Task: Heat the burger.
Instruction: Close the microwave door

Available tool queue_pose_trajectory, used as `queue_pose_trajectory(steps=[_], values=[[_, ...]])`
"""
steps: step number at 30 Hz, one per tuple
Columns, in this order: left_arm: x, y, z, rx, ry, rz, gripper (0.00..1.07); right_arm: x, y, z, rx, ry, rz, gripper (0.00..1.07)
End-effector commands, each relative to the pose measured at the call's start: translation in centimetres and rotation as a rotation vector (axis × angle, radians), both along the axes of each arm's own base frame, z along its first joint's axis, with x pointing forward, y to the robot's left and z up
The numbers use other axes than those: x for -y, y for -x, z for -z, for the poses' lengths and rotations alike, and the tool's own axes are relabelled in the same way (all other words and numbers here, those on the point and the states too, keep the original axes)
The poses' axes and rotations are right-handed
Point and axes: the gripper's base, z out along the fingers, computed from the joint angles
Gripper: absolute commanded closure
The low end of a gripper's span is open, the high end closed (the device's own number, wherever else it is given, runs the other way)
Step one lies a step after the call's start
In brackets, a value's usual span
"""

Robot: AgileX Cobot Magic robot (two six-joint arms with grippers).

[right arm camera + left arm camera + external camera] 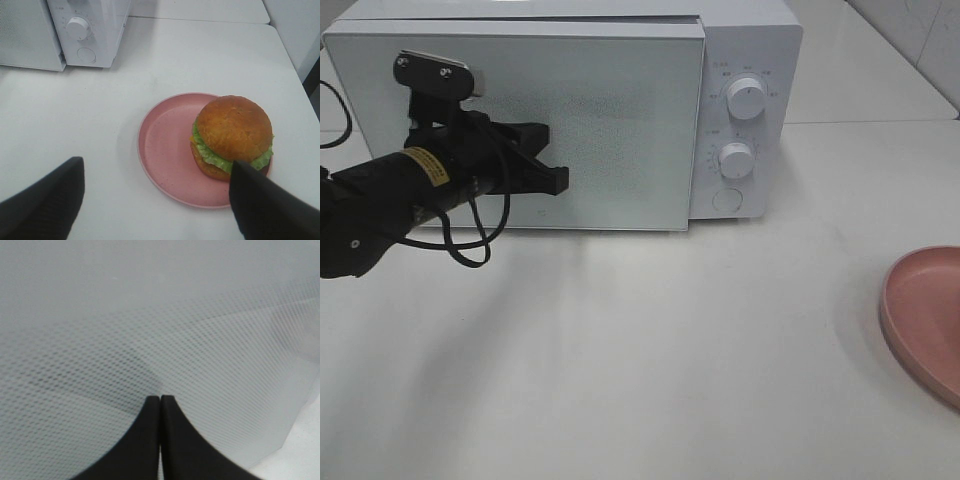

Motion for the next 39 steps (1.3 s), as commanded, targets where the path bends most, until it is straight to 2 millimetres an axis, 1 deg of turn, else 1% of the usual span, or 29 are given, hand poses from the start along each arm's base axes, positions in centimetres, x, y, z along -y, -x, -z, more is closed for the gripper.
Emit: queue_pose_trajectory(steps=[1, 3, 5, 8, 10, 13, 15, 17, 18, 21, 22, 23, 25, 29, 35, 39], values=[[0.6, -1.0, -0.6, 0.022, 0.041, -0.045, 1.07, 0.0, 0.4, 0.0, 0.036, 0.008, 0.002, 0.31], [0.8, -1.2, -0.6, 0.025, 0.044, -0.044, 1.07, 0.0, 0.4, 0.0, 0.036, 0.008, 0.002, 0.31], [1.7, -2.0, -0.5, 0.008, 0.034, -0.038, 1.07, 0.0, 0.4, 0.0, 0.036, 0.008, 0.002, 0.31], [2.0, -2.2, -0.6, 0.011, 0.035, -0.037, 1.07, 0.0, 0.4, 0.0, 0.036, 0.008, 0.002, 0.31], [2.5, -3.1, -0.7, 0.018, 0.042, -0.041, 1.07, 0.0, 0.4, 0.0, 0.036, 0.008, 0.002, 0.31], [2.6, -3.3, -0.7, 0.023, 0.044, -0.041, 1.07, 0.0, 0.4, 0.0, 0.036, 0.008, 0.002, 0.31], [3.3, -4.3, -0.8, 0.03, 0.053, -0.042, 1.07, 0.0, 0.4, 0.0, 0.036, 0.008, 0.002, 0.31], [3.3, -4.5, -0.8, 0.027, 0.054, -0.046, 1.07, 0.0, 0.4, 0.0, 0.036, 0.008, 0.002, 0.31], [3.8, -4.8, -0.8, 0.022, 0.053, -0.041, 1.07, 0.0, 0.4, 0.0, 0.036, 0.008, 0.002, 0.31], [4.0, -4.9, -0.9, 0.025, 0.051, -0.039, 1.07, 0.0, 0.4, 0.0, 0.036, 0.008, 0.002, 0.31], [4.6, -5.0, -1.0, 0.036, 0.048, -0.029, 1.07, 0.0, 0.4, 0.0, 0.036, 0.008, 0.002, 0.31], [4.6, -5.0, -1.0, 0.036, 0.048, -0.029, 1.07, 0.0, 0.4, 0.0, 0.036, 0.008, 0.002, 0.31], [5.8, -5.2, -0.9, 0.041, 0.062, -0.018, 1.07, 0.0, 0.4, 0.0, 0.036, 0.008, 0.002, 0.31], [6.4, -5.2, -1.0, 0.033, 0.074, -0.02, 1.07, 0.0, 0.4, 0.0, 0.036, 0.008, 0.002, 0.31], [7.5, -4.6, -0.7, 0.011, 0.067, -0.004, 1.07, 0.0, 0.4, 0.0, 0.036, 0.008, 0.002, 0.31], [8.1, -3.9, -0.9, -0.012, 0.052, 0.016, 1.07, 0.0, 0.4, 0.0, 0.036, 0.008, 0.002, 0.31]])
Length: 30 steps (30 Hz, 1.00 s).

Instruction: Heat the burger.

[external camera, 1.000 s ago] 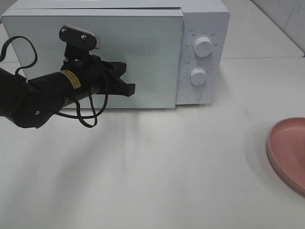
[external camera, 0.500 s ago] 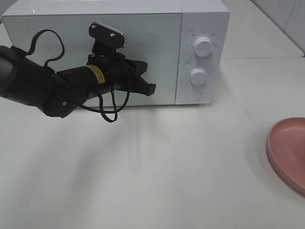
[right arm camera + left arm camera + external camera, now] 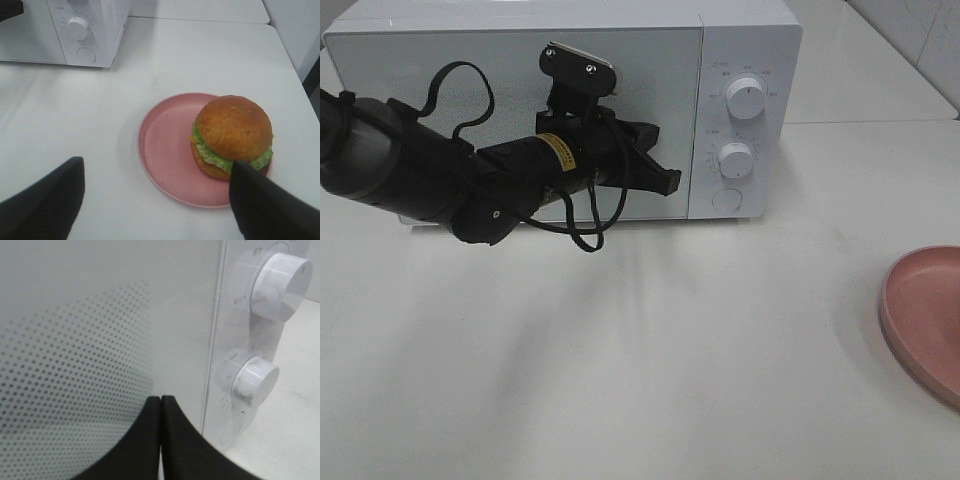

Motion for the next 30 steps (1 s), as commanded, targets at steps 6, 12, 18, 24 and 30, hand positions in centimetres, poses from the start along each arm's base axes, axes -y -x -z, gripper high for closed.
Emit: queue_pose_trajectory(steps=[6, 12, 18, 24, 30], values=[[0.3, 2.3, -3.4, -0.132, 0.021, -0.055, 1.07, 0.0, 0.4, 0.0, 0.036, 0.008, 0.002, 0.31], [0.8, 6.3, -4.9, -0.195, -0.108, 0.05, 0.68, 0.0, 0.4, 0.0, 0.036, 0.008, 0.002, 0.31], [0.5, 10.1, -5.8, -0.337, -0.267, 0.107, 0.07, 0.0, 0.4, 0.0, 0.036, 0.008, 0.001, 0.31], [-1.6, 12.0, -5.8, -0.553, -0.473, 0.084, 0.07, 0.0, 0.4, 0.0, 0.036, 0.008, 0.001, 0.31], [-3.6, 13.7, -6.1, -0.717, -0.645, 0.069, 0.07, 0.0, 0.4, 0.0, 0.036, 0.008, 0.001, 0.31]])
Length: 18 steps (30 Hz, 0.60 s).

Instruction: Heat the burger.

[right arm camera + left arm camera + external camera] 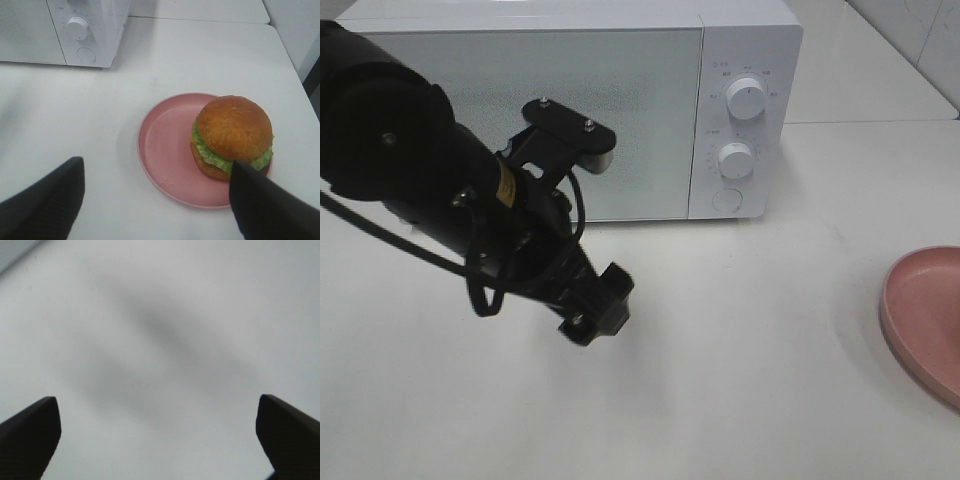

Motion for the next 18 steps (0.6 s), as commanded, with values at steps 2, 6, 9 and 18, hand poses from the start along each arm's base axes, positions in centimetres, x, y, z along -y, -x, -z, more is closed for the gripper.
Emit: queue_pose_trajectory(steps=[2, 6, 9, 18], values=[[-1.8, 1.8, -0.5, -0.15, -0.157, -0.014, 0.07, 0.0, 0.4, 0.0, 0.036, 0.008, 0.001, 0.31], [-3.3, 2.1, -1.4, -0.233, -0.183, -0.068, 0.08, 0.0, 0.4, 0.0, 0.036, 0.008, 0.001, 0.31], [-5.1, 1.4, -2.2, -0.261, -0.183, -0.135, 0.08, 0.0, 0.4, 0.0, 0.036, 0.008, 0.001, 0.31], [-14.4, -1.7, -5.5, -0.264, -0.131, -0.441, 0.08, 0.0, 0.4, 0.0, 0.036, 0.007, 0.001, 0.31]])
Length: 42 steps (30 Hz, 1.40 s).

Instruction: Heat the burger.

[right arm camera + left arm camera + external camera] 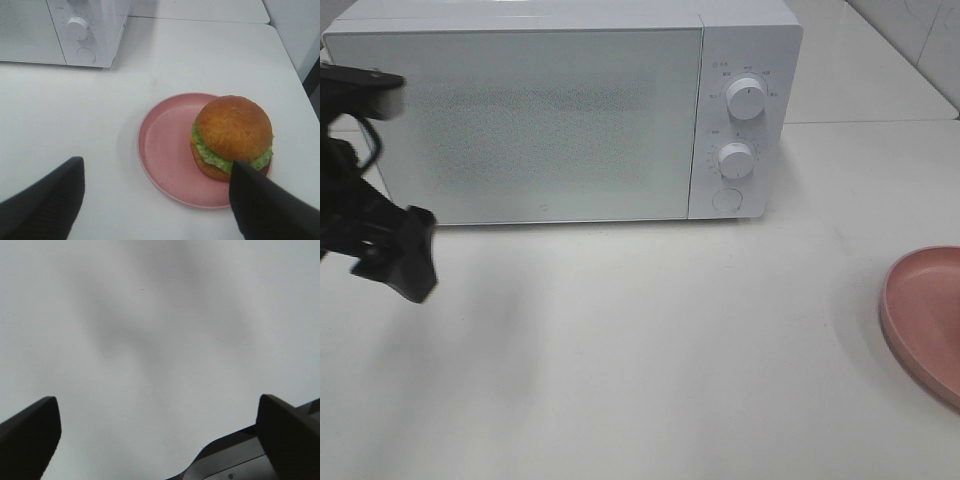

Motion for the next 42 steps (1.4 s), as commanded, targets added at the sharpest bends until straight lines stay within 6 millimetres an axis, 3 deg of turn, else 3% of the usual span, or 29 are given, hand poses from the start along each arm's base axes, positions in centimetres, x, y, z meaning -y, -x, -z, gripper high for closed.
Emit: queue_pose_trajectory(steps=[1, 2, 4, 6, 7, 9, 12, 13, 14, 16, 17, 18, 22, 23, 28, 42], values=[[-2.5, -0.1, -0.9, -0.014, -0.001, -0.073, 0.08, 0.0, 0.4, 0.0, 0.036, 0.007, 0.002, 0.31], [-4.9, -0.1, -1.4, -0.023, -0.006, -0.152, 0.08, 0.0, 0.4, 0.0, 0.036, 0.007, 0.002, 0.31], [-6.1, 0.1, -1.7, -0.024, -0.008, -0.187, 0.08, 0.0, 0.4, 0.0, 0.036, 0.007, 0.002, 0.31], [-9.3, 1.9, -2.4, 0.007, 0.013, -0.283, 0.08, 0.0, 0.4, 0.0, 0.036, 0.008, 0.001, 0.31], [-9.3, 1.9, -2.4, 0.007, 0.013, -0.283, 0.08, 0.0, 0.4, 0.0, 0.036, 0.008, 0.001, 0.31], [-11.1, 3.8, -2.8, 0.041, 0.016, -0.34, 0.08, 0.0, 0.4, 0.0, 0.036, 0.009, 0.001, 0.31], [-11.4, 4.6, -2.9, 0.053, 0.016, -0.348, 0.08, 0.0, 0.4, 0.0, 0.036, 0.009, 0.001, 0.31], [-12.0, 6.1, -3.1, 0.074, 0.017, -0.374, 0.08, 0.0, 0.4, 0.0, 0.036, 0.009, 0.001, 0.31], [-12.1, 7.6, -3.1, 0.099, 0.02, -0.382, 0.08, 0.0, 0.4, 0.0, 0.036, 0.009, 0.001, 0.31], [-12.1, 8.2, -3.2, 0.114, 0.023, -0.381, 0.08, 0.0, 0.4, 0.0, 0.036, 0.009, 0.001, 0.31], [-12.1, 9.8, -3.2, 0.152, 0.029, -0.381, 0.08, 0.0, 0.4, 0.0, 0.036, 0.009, 0.001, 0.31], [-12.1, 9.8, -3.2, 0.152, 0.029, -0.381, 0.08, 0.0, 0.4, 0.0, 0.036, 0.009, 0.001, 0.31], [-12.1, 13.4, -3.1, 0.28, 0.035, -0.377, 0.08, 0.0, 0.4, 0.0, 0.036, 0.009, 0.001, 0.32], [-12.1, 13.4, -3.1, 0.28, 0.035, -0.377, 0.08, 0.0, 0.4, 0.0, 0.036, 0.009, 0.001, 0.32], [-12.0, 17.3, -2.0, 0.434, 0.065, -0.376, 0.08, 0.0, 0.4, 0.0, 0.036, 0.009, 0.001, 0.32], [-11.9, 23.9, -3.6, 0.88, 0.131, -0.363, 0.08, 0.0, 0.4, 0.0, 0.036, 0.009, 0.001, 0.32]])
